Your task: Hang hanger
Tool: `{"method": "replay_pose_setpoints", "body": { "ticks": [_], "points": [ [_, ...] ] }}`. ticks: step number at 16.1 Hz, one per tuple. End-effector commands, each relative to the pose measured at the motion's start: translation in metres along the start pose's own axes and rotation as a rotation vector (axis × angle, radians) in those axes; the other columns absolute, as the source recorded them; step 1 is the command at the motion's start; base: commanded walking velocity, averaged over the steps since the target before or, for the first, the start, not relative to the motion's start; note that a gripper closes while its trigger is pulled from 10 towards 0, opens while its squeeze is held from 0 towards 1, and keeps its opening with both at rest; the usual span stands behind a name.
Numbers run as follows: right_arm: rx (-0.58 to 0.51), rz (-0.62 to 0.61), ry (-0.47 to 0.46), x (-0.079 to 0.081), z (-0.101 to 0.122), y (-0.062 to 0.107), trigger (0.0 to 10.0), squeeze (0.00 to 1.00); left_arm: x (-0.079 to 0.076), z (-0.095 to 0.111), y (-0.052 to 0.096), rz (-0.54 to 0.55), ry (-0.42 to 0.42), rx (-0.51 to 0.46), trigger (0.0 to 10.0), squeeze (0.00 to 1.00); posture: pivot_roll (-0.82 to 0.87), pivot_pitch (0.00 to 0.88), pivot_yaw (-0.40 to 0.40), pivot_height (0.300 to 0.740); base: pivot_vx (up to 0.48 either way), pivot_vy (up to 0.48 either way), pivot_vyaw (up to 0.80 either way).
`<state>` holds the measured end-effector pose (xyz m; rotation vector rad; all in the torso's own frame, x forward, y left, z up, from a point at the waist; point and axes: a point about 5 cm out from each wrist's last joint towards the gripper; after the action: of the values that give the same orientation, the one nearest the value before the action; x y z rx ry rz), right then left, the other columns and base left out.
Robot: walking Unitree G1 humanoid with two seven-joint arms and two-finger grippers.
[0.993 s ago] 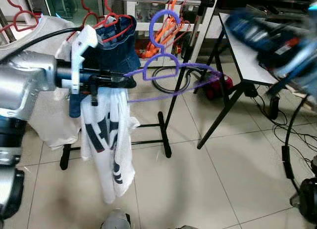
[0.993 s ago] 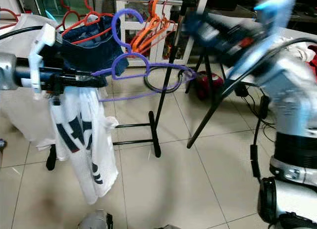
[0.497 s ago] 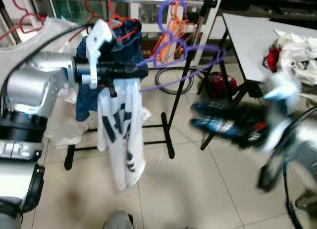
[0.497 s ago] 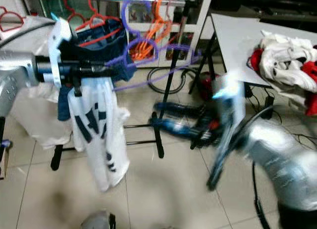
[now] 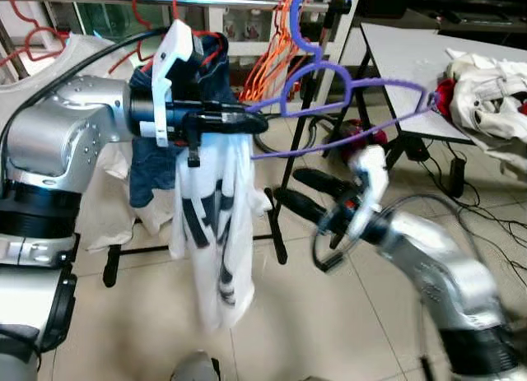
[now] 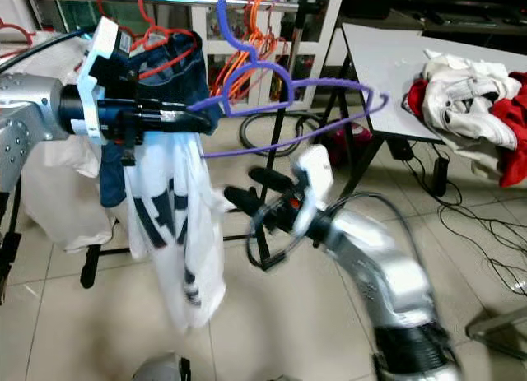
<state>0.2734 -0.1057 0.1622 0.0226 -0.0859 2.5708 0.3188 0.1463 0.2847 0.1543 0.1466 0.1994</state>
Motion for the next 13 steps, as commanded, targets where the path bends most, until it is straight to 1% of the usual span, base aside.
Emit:
{"method": "replay_pose_setpoints", "body": {
  "ticks": [1,3,6,9,11,12,13],
  "points": [
    [-0.017,0.012,-0.011,-0.004,0.002,-0.001,10.0,1.00,-0.009,0.017,-0.004,-0.047,-0.057,-0.014,0.0,0.00,0.02,0.037,-0.097,0.740,0.000,0.000,0.00],
    [-0.031,0.043,-0.025,-0.004,0.000,-0.007,10.0,1.00,-0.014,0.022,-0.006,-0.083,-0.060,-0.030,0.0,0.00,0.01,0.042,-0.097,0.740,0.000,0.000,0.00],
    [-0.047,0.052,-0.042,-0.007,0.001,-0.008,10.0,1.00,-0.016,0.023,-0.006,-0.096,-0.055,-0.036,0.0,0.00,0.01,0.048,-0.100,0.740,0.000,0.000,0.00],
    [-0.104,0.017,-0.074,-0.013,0.009,-0.008,10.0,1.00,-0.021,0.025,-0.005,-0.136,-0.046,-0.044,0.0,0.00,0.01,0.053,-0.101,0.740,0.000,0.000,0.00],
    [-0.153,-0.003,-0.107,-0.016,0.016,-0.009,10.0,0.66,-0.023,0.025,-0.004,-0.157,-0.042,-0.039,0.0,0.00,0.00,0.054,-0.102,0.740,0.000,0.000,0.00],
    [-0.153,-0.006,-0.107,-0.017,0.017,-0.009,10.0,0.03,-0.024,0.026,-0.003,-0.163,-0.044,-0.039,0.0,0.00,0.00,0.058,-0.102,0.740,0.000,0.000,0.00],
    [-0.127,0.008,-0.081,-0.017,0.015,-0.009,10.0,0.00,-0.024,0.027,-0.003,-0.159,-0.045,-0.044,0.0,0.00,0.00,0.058,-0.104,0.740,0.000,0.000,0.00]
  ]
}}
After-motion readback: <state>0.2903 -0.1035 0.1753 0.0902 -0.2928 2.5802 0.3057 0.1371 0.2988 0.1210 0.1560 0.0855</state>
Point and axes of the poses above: a point about 5 cm out from each wrist's last joint towards the gripper, its own y axis pointing back from the gripper into the wrist, its own z axis along the axis of the wrist's last joint, x = y × z, and after that the axes turned 12 degrees about y, right-handed
